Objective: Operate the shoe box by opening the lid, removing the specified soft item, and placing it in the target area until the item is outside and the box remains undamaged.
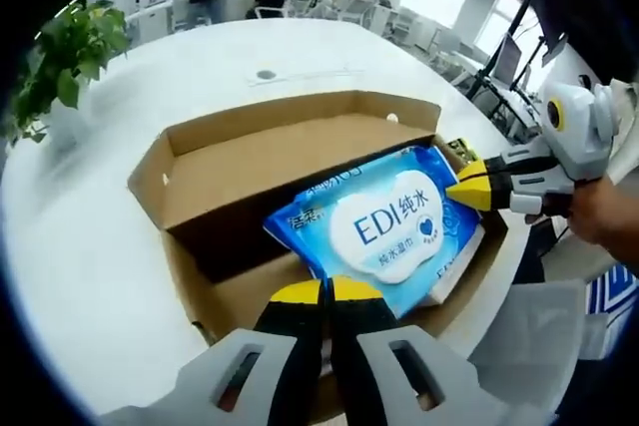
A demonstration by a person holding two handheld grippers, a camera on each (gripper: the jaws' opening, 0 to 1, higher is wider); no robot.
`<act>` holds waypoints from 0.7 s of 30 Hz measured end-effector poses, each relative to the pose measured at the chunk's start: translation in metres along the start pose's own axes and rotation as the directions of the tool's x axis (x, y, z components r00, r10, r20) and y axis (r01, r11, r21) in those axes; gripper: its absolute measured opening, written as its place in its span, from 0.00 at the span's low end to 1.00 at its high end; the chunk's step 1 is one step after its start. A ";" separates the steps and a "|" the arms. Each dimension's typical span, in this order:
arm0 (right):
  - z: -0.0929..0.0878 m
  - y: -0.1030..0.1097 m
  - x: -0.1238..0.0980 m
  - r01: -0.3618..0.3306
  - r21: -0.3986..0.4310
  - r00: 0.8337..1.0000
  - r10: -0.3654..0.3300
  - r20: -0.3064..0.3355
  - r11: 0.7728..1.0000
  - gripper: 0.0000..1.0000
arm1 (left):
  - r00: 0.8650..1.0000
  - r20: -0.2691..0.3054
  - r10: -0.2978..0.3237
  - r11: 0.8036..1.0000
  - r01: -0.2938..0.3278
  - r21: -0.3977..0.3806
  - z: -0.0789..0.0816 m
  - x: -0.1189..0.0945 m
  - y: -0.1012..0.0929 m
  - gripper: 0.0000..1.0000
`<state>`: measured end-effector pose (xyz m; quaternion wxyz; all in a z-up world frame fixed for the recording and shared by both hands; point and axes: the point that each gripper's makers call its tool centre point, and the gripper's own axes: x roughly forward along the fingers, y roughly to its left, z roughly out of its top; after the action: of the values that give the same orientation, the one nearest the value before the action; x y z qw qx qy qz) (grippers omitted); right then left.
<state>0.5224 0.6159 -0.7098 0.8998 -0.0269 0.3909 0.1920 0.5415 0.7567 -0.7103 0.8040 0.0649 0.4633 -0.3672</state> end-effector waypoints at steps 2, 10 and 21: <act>0.003 0.001 -0.002 0.001 -0.002 1.000 -0.001 0.005 1.000 0.00 | 1.000 0.007 -0.002 1.000 0.002 0.000 0.002 -0.004 -0.001 0.00; 0.012 0.002 -0.015 -0.005 0.030 1.000 0.004 0.023 1.000 0.00 | 1.000 0.026 -0.008 1.000 0.008 -0.001 0.011 -0.016 -0.005 0.00; 0.022 -0.002 -0.037 0.003 0.048 0.999 -0.005 0.043 0.999 0.00 | 0.998 0.056 -0.028 0.999 0.027 0.019 0.026 -0.030 -0.020 0.00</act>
<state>0.5156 0.6061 -0.6687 0.9088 -0.0023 0.3759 0.1812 0.5377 0.7464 -0.6669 0.8109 0.0557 0.4379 -0.3841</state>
